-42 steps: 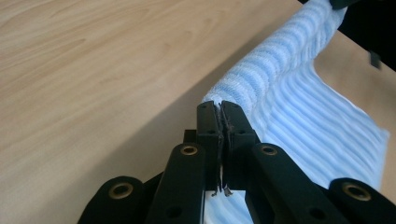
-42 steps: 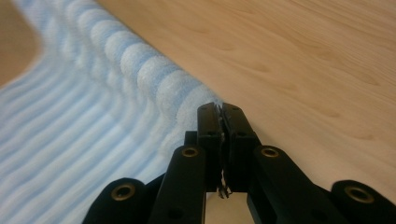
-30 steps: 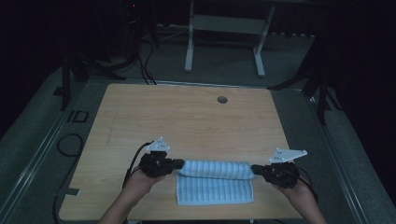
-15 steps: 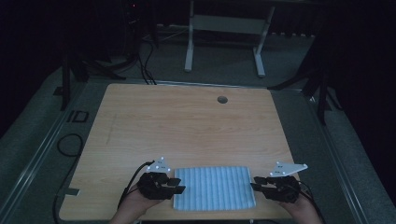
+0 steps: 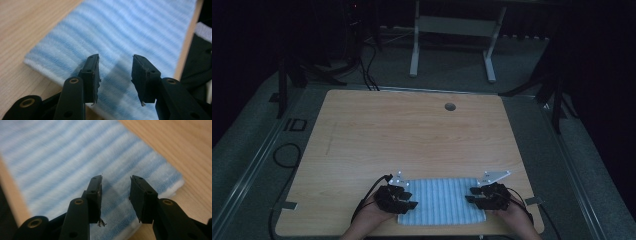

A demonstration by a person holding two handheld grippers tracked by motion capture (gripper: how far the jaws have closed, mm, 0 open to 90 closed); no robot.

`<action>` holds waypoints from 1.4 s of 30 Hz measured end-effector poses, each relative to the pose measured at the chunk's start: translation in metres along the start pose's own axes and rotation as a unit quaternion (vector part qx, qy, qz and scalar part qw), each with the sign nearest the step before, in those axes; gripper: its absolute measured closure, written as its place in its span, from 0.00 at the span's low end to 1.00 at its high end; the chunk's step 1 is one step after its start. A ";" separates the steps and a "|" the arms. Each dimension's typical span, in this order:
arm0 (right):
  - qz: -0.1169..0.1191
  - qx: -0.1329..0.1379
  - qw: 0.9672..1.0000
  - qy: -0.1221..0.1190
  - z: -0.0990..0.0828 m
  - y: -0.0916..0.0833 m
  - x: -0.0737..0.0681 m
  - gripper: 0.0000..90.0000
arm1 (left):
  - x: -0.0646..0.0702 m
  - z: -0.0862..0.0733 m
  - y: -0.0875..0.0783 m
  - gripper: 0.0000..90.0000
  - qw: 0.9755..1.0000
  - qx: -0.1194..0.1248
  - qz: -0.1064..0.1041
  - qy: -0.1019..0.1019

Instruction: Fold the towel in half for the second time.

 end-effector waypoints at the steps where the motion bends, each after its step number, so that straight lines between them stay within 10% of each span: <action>1: 0.002 0.003 1.000 0.001 -0.001 0.002 0.000 0.67 | -0.002 -0.001 0.001 0.65 1.000 -0.002 0.000 0.002; 42: -0.013 0.006 1.000 0.016 0.094 0.079 0.074 0.60 | -0.134 0.057 -0.019 0.67 0.998 0.033 0.041 -0.047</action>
Point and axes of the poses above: each handheld gripper's, and its own axes: y roughly forward along the jaws, z roughly out of its top, x roughly to its right, the point moved 3 cm from there along y, roughly forward along the jaws, and after that the axes turned 12 degrees about -y, right-handed, at the moved point
